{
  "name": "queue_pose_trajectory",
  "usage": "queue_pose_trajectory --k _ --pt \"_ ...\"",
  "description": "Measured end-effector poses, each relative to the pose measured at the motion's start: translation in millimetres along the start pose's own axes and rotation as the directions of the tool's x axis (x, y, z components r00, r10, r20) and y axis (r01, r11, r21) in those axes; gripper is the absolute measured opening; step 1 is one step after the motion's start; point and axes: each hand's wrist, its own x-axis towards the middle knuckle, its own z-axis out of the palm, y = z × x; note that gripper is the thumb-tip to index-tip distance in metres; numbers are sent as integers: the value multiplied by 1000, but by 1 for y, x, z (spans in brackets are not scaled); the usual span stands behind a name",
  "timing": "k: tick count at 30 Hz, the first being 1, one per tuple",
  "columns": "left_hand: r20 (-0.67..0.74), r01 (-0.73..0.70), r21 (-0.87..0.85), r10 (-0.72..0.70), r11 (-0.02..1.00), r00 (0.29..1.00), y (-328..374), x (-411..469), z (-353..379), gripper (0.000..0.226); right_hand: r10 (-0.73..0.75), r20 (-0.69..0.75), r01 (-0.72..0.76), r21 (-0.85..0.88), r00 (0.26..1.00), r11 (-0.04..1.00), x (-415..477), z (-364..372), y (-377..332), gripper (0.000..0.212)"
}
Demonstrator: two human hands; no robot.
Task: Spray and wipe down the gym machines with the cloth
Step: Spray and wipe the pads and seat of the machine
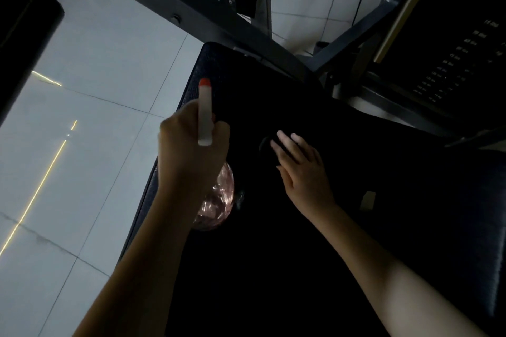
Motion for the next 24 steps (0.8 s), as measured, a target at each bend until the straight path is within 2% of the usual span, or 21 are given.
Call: queue_pose_trajectory --k 2,4,6,9,11,13,15,17,21,22,24 --pt "6 -18 16 17 1000 1000 0 2 6 28 24 -1 -24 -48 1000 999 15 -9 10 47" --pt "1 -56 55 56 997 998 -1 -1 8 24 121 -91 -128 -78 989 989 46 -15 17 45" --pt "1 -108 108 108 988 994 -3 -3 10 20 186 -162 -191 -18 969 981 77 -9 11 42" --pt "9 -130 147 130 980 991 -5 -1 10 15 100 -169 -84 103 980 991 97 8 -13 43" --pt "11 -97 123 96 988 995 -5 -1 9 20 -3 -130 17 106 991 994 90 6 -9 43" --pt "20 -59 69 58 996 998 -4 0 8 21 -52 -88 56 52 995 997 81 -5 17 43" --pt "31 -61 54 59 997 998 -4 -1 6 12 -55 -102 54 -14 993 998 76 -14 46 42" --pt "12 -72 39 72 997 997 -4 1 5 12 -7 -113 5 -10 994 1000 85 -16 57 46" --pt "25 -102 37 101 994 995 -6 2 7 13 238 -120 -224 122 964 967 121 -8 30 46" --pt "41 -94 31 93 995 995 -7 1 6 13 225 -112 -211 124 968 970 119 -7 26 47" --pt "79 -52 9 52 999 996 -11 3 7 14 107 -86 -96 120 991 988 93 -8 29 44"
